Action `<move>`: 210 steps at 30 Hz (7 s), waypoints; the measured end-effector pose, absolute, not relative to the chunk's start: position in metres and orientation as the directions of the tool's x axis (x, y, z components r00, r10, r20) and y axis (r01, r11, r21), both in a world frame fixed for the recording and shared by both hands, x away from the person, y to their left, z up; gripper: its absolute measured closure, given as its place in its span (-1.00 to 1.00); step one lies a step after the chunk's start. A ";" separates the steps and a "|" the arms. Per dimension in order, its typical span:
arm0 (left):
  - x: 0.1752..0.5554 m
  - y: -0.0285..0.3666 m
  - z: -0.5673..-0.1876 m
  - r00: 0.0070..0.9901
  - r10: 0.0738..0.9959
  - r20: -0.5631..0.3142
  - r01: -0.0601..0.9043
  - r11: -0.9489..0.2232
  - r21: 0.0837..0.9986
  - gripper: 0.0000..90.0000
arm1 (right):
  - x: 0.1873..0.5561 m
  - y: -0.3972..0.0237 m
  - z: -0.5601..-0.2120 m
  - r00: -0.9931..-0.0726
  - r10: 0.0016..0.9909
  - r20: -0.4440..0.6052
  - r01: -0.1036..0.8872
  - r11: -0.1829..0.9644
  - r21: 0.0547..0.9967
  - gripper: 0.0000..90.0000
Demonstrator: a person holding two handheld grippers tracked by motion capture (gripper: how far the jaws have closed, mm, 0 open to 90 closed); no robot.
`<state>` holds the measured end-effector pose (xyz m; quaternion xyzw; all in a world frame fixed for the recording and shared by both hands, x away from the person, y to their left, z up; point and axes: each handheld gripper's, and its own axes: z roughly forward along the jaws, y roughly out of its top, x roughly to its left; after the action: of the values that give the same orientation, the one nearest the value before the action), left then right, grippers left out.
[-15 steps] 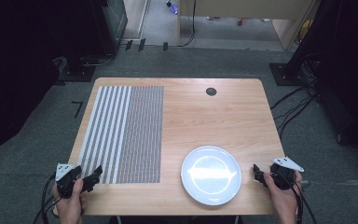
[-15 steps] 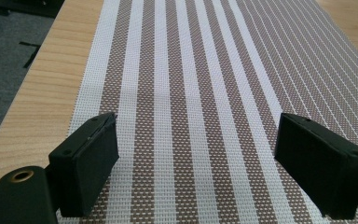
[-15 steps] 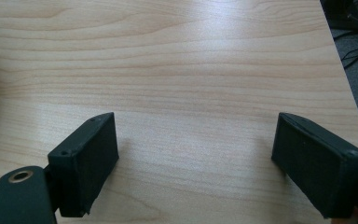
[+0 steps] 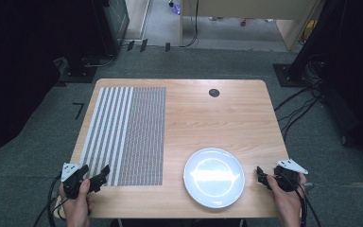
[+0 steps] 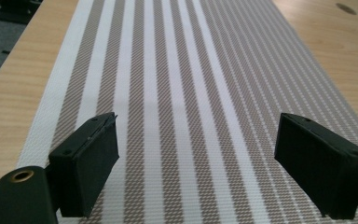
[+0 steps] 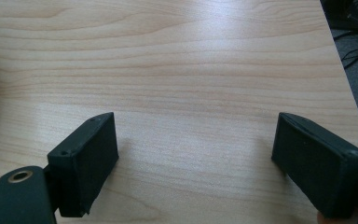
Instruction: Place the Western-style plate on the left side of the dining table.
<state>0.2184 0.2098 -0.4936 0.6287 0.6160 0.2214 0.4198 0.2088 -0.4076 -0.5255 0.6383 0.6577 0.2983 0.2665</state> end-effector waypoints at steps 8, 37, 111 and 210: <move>0.220 0.196 -0.484 0.168 0.938 -0.303 0.587 0.152 0.795 -0.70 | 0.209 -0.408 -0.525 -0.043 0.999 0.031 0.681 0.007 0.732 -0.70; 0.231 0.094 -0.478 0.317 0.924 -0.216 0.552 0.006 0.834 -0.67 | 0.209 -0.402 -0.524 -0.059 0.997 0.041 0.652 0.007 0.758 -0.69; 0.204 -0.004 -0.505 0.589 0.757 -0.283 0.609 -0.185 0.772 0.15 | 0.198 -0.358 -0.504 -0.154 0.886 0.438 0.651 -0.243 0.719 0.71; 0.215 0.027 -0.504 0.582 0.660 -0.475 0.704 -0.117 0.700 0.51 | 0.204 -0.348 -0.525 -0.148 0.714 0.684 0.775 -0.346 0.529 0.84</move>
<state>0.2146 0.0270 -0.5042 0.7470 0.4564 -0.0231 0.4828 0.2043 -0.3480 -0.5251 0.6519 0.5710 0.4980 -0.0301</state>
